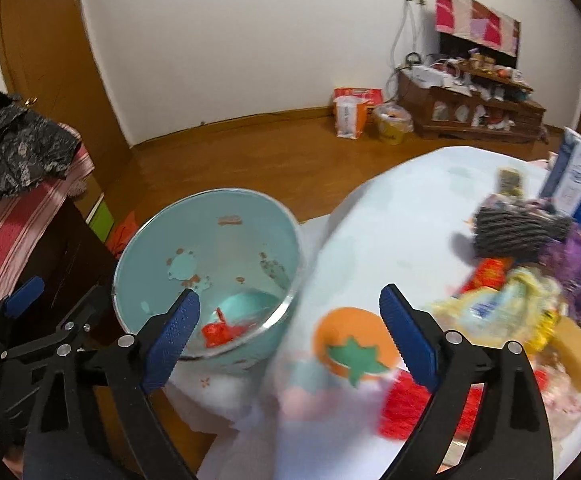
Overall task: Collect trash
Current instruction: 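Grasp the yellow sponge with the right tool while the left tool grasps the red mesh netting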
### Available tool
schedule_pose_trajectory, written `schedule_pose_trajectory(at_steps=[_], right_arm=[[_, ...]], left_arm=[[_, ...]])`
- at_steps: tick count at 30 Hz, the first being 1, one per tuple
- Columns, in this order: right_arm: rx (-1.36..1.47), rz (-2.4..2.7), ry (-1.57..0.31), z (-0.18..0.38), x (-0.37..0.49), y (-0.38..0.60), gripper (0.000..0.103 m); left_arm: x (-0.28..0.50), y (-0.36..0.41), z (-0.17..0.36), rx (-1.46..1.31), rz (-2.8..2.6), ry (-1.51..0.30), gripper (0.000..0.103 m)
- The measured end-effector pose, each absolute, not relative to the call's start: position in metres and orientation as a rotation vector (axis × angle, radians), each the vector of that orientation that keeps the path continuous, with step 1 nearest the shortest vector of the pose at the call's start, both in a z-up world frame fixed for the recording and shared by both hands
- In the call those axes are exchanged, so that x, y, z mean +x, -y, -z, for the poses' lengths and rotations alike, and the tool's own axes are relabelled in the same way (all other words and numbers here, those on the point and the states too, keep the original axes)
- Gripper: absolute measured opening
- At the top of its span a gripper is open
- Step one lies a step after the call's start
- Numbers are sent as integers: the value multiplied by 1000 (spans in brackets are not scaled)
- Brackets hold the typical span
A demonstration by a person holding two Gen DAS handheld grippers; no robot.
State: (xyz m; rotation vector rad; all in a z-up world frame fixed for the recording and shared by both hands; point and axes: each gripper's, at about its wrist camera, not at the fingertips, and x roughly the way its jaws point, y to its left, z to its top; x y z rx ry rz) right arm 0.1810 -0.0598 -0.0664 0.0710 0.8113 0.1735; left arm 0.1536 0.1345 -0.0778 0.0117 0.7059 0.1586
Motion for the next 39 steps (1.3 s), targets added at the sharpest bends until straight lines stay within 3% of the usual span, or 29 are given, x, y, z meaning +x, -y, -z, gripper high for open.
schedule_pose_trajectory(at_steps=[15,26,33,39], right_arm=[[130,9,-716,44,124,152,90],[170,197,-715,60,71,246,88],[214,286,-775,85,42,297,73],[243,281,-772,87,38,309,72]], left_arm=[[127,-59,58,86,-26,-680,97],[115,-13,65,148,56,-688,97],[109,13,82,178,127,-722,97],[107,28,88,209,170,-716,97]])
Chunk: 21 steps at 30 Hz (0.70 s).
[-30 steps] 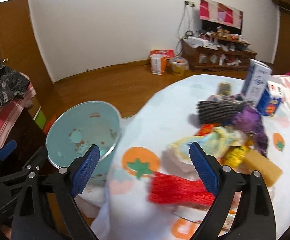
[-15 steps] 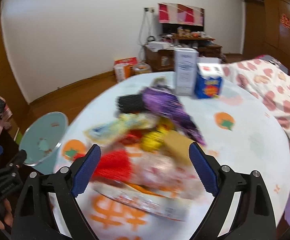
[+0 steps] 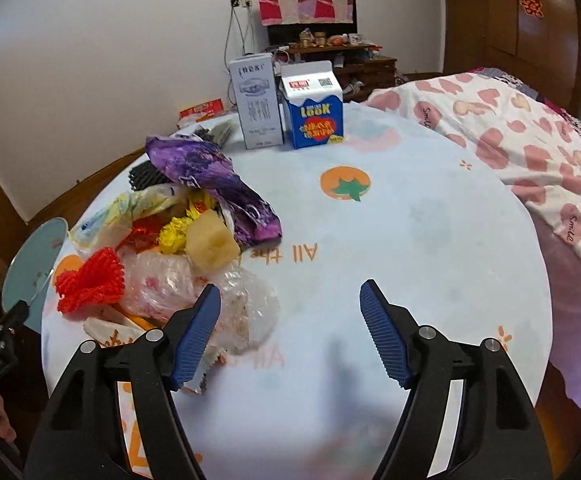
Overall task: Collect trash
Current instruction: 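Grasp the yellow sponge with the right tool while the left tool grasps the red mesh netting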
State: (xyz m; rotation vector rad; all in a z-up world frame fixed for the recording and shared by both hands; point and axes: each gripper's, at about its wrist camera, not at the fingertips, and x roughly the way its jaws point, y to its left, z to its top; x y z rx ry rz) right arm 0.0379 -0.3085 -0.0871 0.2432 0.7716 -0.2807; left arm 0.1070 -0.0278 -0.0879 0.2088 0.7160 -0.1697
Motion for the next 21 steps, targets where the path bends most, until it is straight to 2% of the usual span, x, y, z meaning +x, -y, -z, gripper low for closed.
schedule_pose_trajectory(at_steps=[10,13,16,17,21], right_arm=[[190,189,-750,73,76,289,68],[167,161,-788,81,92,286,63],[186,139,-833,91,103,290,44],[204,127,-844,94,104,292,35],[231,115,-836,95,98,297,31]], left_arm=[[108,68,90,303,290,-673,97],[113,80,92,317,341,-673,96],[119,93,97,342,392,-664,96],[120,97,99,353,402,-665,96],[130,109,110,351,457,-725,78]])
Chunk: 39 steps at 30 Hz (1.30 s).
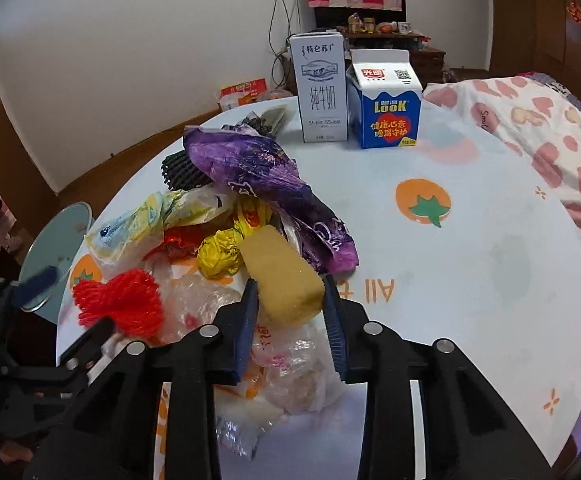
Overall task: Collect trash
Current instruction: 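Grasp the yellow sponge with the right tool while the left tool grasps the red mesh netting, then carry sponge and netting over the wastebasket and open both tools to drop them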
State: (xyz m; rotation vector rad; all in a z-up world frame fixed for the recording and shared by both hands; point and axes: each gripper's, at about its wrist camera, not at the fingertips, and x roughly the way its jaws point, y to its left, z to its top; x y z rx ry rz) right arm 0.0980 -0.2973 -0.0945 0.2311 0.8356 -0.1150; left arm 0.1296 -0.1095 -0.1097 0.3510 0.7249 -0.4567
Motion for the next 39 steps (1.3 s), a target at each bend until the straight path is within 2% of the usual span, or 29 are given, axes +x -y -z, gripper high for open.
schedule_pose_trajectory(at_steps=[3,6,8,25,39], right_arm=[[254,117,-812,89,90,301,31],[285,134,-770,79,79,306,30],[292,157,-740,72,72,309,30],[256,249,-653,55,31,301,30],[182,167,-601,32,36,250,30]], left_arm=[[132,113,116,334,477,-760,59],[134,113,122,297,506,-799,24],[132,112,123,267,526,-810,17],[92,78,68,217,405,-720,16],[102,32,48,184,214,-684,16]])
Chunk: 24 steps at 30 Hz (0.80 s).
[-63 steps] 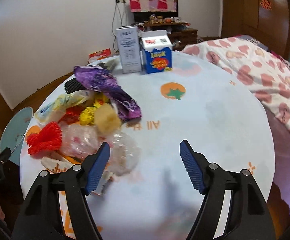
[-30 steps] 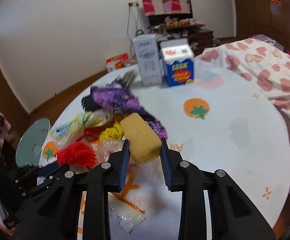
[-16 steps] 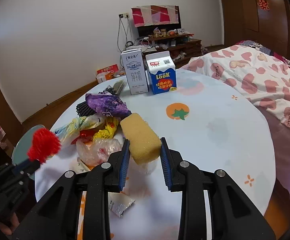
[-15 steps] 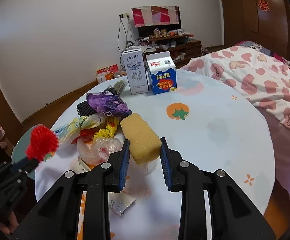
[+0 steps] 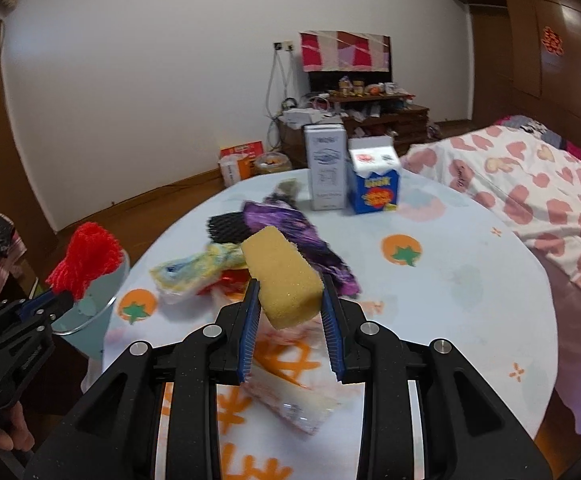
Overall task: Collect trash
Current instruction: 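Carry sponge and netting over the wastebasket and open both tools to drop them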
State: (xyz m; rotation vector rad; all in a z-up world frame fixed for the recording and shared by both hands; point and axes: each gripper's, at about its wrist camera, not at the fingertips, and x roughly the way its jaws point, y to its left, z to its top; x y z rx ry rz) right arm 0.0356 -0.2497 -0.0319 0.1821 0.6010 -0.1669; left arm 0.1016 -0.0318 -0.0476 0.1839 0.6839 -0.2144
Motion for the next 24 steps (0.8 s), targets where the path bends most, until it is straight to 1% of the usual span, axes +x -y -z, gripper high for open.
schedule_pose_trajectory(at_steps=[24], right_arm=[[101,-42,-602,24,93,142,30]], left_arm=[[130,-61,50,74,6,-702,16]])
